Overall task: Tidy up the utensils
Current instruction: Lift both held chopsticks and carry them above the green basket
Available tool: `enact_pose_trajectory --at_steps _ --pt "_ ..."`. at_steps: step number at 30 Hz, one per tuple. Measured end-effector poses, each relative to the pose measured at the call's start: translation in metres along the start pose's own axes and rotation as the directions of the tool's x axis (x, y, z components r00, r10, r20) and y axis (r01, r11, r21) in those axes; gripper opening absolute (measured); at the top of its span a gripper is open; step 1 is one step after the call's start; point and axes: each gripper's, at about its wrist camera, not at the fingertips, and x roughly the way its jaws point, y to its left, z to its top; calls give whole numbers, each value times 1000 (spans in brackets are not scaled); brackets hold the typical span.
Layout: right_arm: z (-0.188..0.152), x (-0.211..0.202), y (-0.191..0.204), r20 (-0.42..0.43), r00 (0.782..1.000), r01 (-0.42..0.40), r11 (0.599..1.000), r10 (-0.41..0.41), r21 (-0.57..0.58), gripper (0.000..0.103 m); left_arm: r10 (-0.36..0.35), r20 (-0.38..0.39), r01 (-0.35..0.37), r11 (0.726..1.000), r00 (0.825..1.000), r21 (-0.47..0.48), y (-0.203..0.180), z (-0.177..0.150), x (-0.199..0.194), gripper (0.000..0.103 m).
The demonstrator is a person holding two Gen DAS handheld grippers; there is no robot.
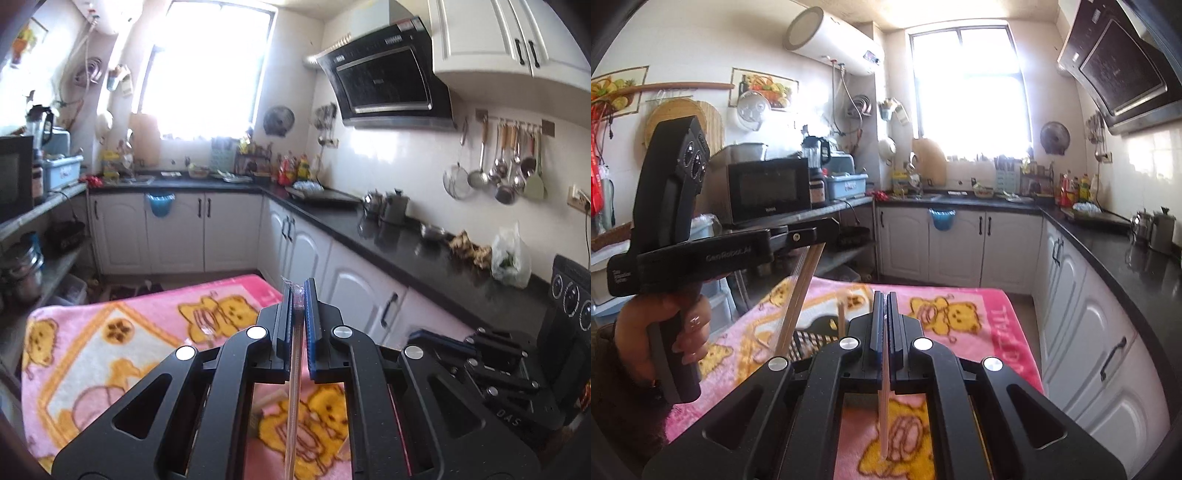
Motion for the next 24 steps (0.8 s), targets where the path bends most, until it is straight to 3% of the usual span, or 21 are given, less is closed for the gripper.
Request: enact_pose_trajectory --at_steps 8,14,24 --pt "35 10 21 63 996 -58 998 60 -31 2 95 119 -95 995 988 -8 23 31 -16 3" --pt "53 27 29 88 992 -88 995 92 -38 2 190 180 -187 982 965 -30 46 43 -12 3" --pt "68 62 27 95 991 -97 995 99 -19 2 295 185 -281 955 938 -97 91 35 6 3"
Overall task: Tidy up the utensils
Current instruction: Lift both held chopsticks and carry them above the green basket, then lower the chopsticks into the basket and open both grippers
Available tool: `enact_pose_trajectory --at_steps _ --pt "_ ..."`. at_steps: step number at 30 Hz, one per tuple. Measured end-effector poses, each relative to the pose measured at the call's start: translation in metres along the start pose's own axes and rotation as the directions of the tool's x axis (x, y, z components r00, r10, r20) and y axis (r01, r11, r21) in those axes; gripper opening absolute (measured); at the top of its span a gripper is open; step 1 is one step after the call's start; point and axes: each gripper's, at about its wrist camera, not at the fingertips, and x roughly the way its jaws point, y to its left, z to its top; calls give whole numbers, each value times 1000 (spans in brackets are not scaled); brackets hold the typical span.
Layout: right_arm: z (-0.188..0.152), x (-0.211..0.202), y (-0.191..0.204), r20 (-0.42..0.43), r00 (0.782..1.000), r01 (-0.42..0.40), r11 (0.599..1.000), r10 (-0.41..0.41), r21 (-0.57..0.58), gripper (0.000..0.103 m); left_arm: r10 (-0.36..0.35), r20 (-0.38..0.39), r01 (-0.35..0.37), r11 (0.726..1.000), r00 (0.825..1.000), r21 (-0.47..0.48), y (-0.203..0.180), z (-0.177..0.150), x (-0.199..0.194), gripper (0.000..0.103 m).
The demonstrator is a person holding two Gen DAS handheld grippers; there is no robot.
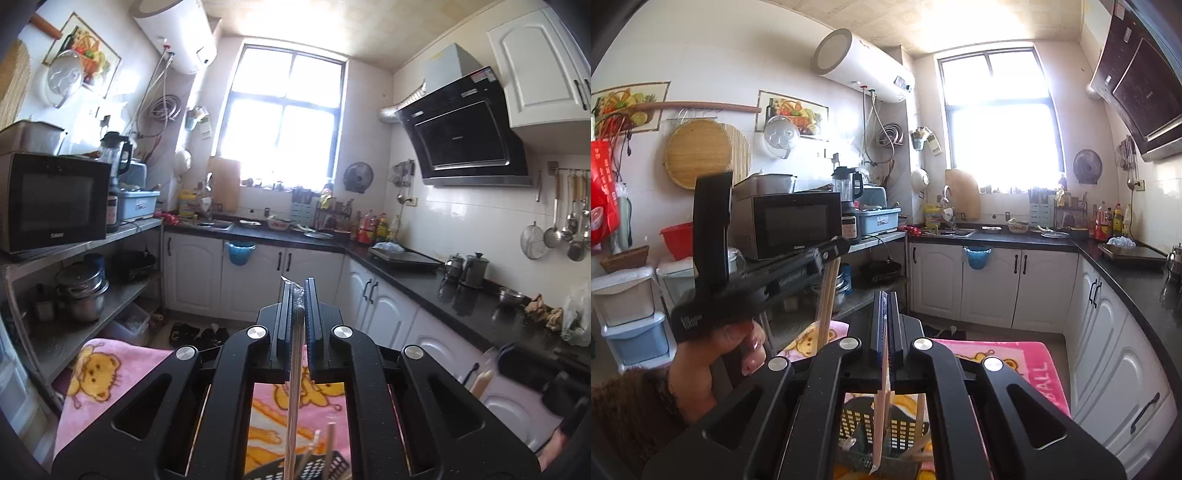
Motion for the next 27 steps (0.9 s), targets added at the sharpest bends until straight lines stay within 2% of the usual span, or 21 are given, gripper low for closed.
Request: enact_pose_trajectory --at_steps 9,18,27 --pt "-13 34 -15 -32 999 21 999 -20 38 2 28 13 -29 999 1000 35 15 -23 26 3" --pt "-33 60 -21 -69 997 26 997 -21 68 2 -13 -24 13 1000 1000 1 30 -45 47 3" --pt "-46 71 -17 -91 996 25 996 -17 80 2 -54 -35 54 999 998 -5 36 -56 48 3"
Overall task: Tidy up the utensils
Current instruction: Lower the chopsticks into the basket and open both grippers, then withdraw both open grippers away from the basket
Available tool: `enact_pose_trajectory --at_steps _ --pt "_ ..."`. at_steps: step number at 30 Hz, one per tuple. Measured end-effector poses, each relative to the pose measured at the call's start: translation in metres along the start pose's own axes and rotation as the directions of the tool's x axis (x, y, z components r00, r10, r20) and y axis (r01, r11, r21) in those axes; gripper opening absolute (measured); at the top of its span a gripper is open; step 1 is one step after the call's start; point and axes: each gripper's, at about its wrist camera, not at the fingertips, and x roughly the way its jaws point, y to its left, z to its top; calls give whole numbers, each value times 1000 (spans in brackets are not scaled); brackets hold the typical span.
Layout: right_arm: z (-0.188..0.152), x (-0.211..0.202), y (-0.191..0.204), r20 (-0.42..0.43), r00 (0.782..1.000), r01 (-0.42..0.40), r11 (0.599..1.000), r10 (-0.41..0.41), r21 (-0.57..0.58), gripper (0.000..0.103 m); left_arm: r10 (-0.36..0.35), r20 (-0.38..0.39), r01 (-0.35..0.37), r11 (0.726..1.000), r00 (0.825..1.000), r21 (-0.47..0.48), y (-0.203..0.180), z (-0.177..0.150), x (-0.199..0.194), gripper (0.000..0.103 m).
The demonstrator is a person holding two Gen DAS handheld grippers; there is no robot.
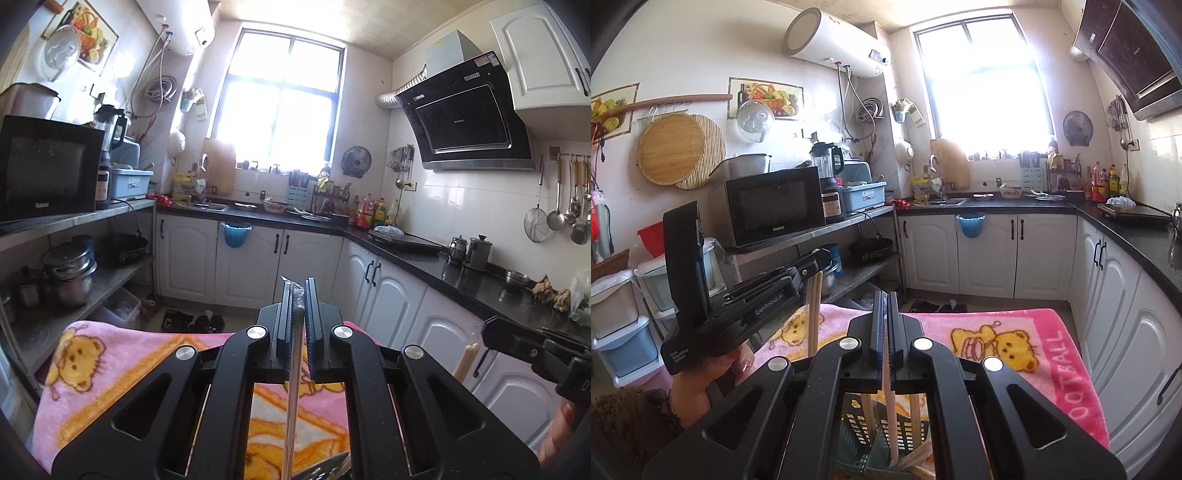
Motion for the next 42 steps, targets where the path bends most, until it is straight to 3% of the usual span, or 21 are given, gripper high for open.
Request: enact_pose_trajectory --at_steps 19,21,23,25,42 --pt "-15 -5 9 -73 997 13 999 -15 -37 3 -13 -43 14 1000 999 25 4 -6 -12 3" --pt "-17 -8 8 -77 997 10 999 -13 -31 3 -2 -57 3 1000 998 22 4 -7 -17 9" --pt "-18 -12 6 -83 996 10 1000 -13 -28 4 17 -75 -15 1000 997 23 5 -8 -23 26" --pt "-20 -13 5 -97 995 11 999 -13 -30 7 32 -96 -30 999 995 20 6 -8 -28 33" --pt "-44 -43 6 -118 992 28 999 -33 -46 38 73 -211 -86 995 975 -51 15 -43 -91 76"
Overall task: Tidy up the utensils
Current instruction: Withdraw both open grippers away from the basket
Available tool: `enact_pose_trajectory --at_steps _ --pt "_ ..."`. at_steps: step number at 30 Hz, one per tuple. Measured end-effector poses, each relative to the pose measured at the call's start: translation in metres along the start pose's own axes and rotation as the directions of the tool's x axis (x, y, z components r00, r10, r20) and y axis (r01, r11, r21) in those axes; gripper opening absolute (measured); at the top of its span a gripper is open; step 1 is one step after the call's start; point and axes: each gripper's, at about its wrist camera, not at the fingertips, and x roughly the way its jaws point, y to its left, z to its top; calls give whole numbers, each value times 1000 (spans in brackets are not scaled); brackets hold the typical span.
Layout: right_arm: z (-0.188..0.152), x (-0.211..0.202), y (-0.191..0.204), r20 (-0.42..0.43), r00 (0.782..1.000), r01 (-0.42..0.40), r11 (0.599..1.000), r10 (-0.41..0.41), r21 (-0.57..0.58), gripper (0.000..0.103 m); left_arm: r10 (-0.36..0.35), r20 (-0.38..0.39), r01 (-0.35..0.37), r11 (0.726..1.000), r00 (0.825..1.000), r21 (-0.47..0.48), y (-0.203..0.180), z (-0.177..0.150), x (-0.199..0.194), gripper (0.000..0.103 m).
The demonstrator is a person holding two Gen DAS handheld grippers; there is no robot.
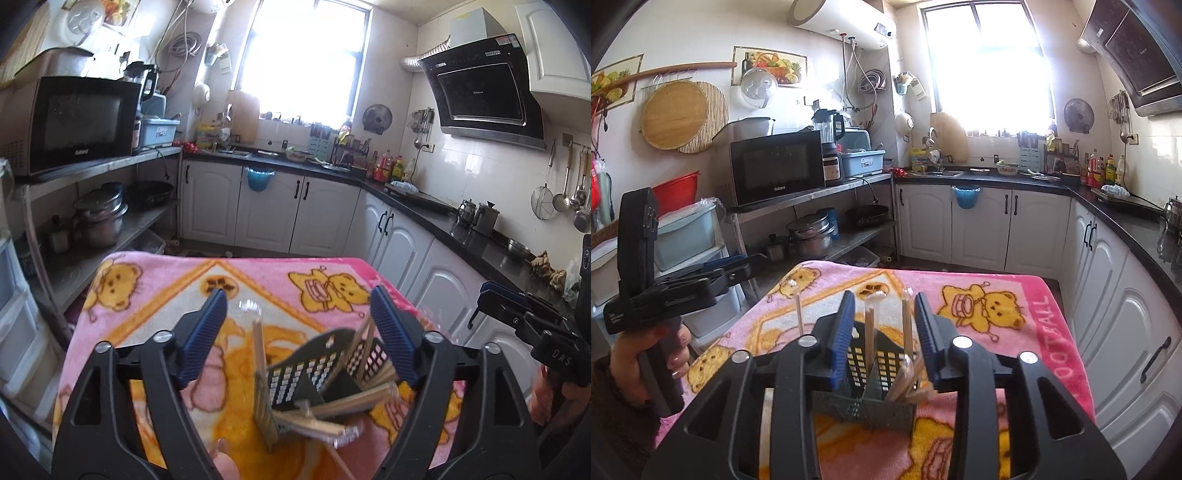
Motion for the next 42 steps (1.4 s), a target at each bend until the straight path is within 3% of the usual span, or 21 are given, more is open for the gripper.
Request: enact_pose_trajectory --at_steps 5,10,16,28,42 --pt "-19 -12 3 -14 1000 11 1000 -11 -16 50 7 -26 -7 1000 1000 -6 -4 -19 -14 93" --pt "-40 -26 7 -15 999 35 999 -36 -20 73 -12 -46 10 999 999 -47 -8 -36 -27 93" --pt "-58 -43 12 -10 999 53 998 -54 -37 89 8 -76 -12 999 997 -52 -19 -57 -39 93" --pt "-93 -61 16 -37 998 55 998 -56 -30 97 40 -154 -44 999 987 -20 -45 -100 -49 93" --pt "-153 -41 17 -184 981 62 998 -59 8 97 75 -223 -81 997 972 -19 -56 -154 -38 93"
